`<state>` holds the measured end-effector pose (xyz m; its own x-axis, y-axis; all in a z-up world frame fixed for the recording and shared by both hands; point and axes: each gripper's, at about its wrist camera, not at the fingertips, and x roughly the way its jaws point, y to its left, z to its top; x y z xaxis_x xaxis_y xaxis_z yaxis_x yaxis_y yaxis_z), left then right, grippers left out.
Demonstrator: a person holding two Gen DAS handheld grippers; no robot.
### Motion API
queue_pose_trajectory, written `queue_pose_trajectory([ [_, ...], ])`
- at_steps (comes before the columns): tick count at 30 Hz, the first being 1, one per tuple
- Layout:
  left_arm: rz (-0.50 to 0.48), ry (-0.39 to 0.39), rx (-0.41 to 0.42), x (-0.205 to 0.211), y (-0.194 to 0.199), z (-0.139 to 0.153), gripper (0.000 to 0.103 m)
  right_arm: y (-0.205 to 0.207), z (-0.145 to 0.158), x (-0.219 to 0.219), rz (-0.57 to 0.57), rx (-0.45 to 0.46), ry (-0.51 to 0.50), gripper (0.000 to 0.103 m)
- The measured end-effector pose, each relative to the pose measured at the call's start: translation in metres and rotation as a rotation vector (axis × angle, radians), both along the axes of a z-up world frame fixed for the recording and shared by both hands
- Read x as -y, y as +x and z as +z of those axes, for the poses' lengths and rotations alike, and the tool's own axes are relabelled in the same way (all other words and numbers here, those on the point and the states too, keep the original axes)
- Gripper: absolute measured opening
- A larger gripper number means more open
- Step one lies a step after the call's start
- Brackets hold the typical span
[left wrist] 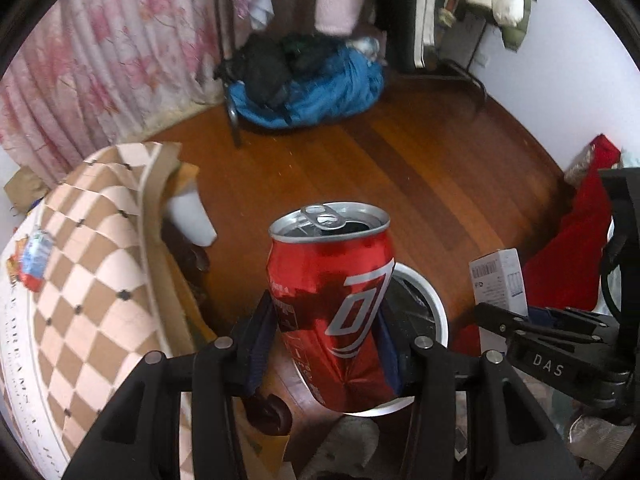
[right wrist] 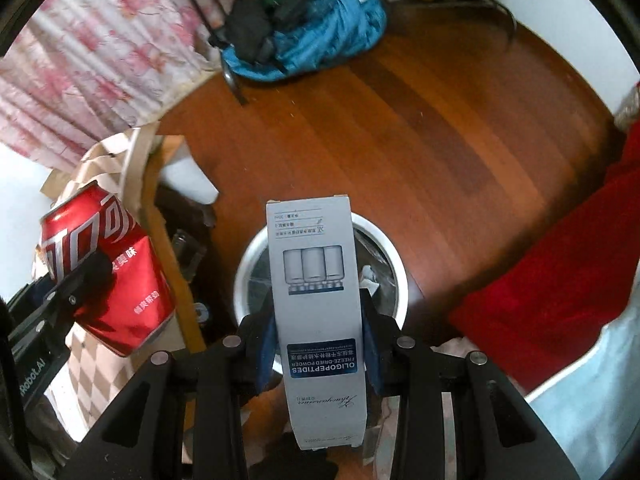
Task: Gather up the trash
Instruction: 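Carry can and white box over the bin and open both tools, then move both open tools from the bin back over the table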
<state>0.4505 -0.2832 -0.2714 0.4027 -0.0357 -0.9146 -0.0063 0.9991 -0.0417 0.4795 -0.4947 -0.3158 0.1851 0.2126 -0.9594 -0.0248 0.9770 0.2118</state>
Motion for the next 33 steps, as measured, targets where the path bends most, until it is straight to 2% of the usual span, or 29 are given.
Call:
queue_pose_trajectory([
  [4,-0.024,-0.03,-0.05,0.012,0.008,-0.02,0.042,0.006,-0.027,0.013,-0.033,-0.044,0.02,0.038],
  [12,0.009,-0.103,-0.119,0.015,0.016,-0.041,0.046,0.014,-0.061,0.029,-0.114,-0.107,0.052,0.04],
  [13,0.013,-0.107,-0.121,0.013,0.017,-0.043,0.049,0.015,-0.064,0.031,-0.125,-0.118,0.062,0.041],
  [15,0.025,-0.116,-0.12,0.011,0.017,-0.041,0.066,0.014,-0.068,0.034,-0.144,-0.13,0.067,0.043],
  [17,0.031,-0.113,-0.113,0.01,0.017,-0.039,0.086,0.014,-0.068,0.035,-0.161,-0.133,0.074,0.059],
  [18,0.032,-0.109,-0.109,0.009,0.016,-0.037,0.088,0.013,-0.067,0.036,-0.173,-0.133,0.074,0.071],
  [21,0.031,-0.084,-0.103,0.009,0.016,-0.031,0.098,0.01,-0.06,0.037,-0.187,-0.123,0.068,0.073],
  [23,0.027,-0.077,-0.095,0.007,0.016,-0.027,0.099,0.008,-0.054,0.037,-0.191,-0.118,0.056,0.087],
  [24,0.025,-0.068,-0.09,0.006,0.017,-0.026,0.099,0.007,-0.05,0.037,-0.191,-0.116,0.046,0.099],
  [25,0.027,-0.05,-0.079,0.004,0.016,-0.022,0.099,0.006,-0.046,0.035,-0.188,-0.116,0.022,0.103],
  [31,0.032,0.002,-0.044,-0.005,0.008,-0.005,0.1,-0.005,-0.018,0.017,-0.11,-0.081,-0.185,0.103],
  [33,0.032,0.016,-0.036,-0.009,0.004,0.003,0.1,-0.01,-0.008,0.013,-0.089,-0.071,-0.21,0.103],
])
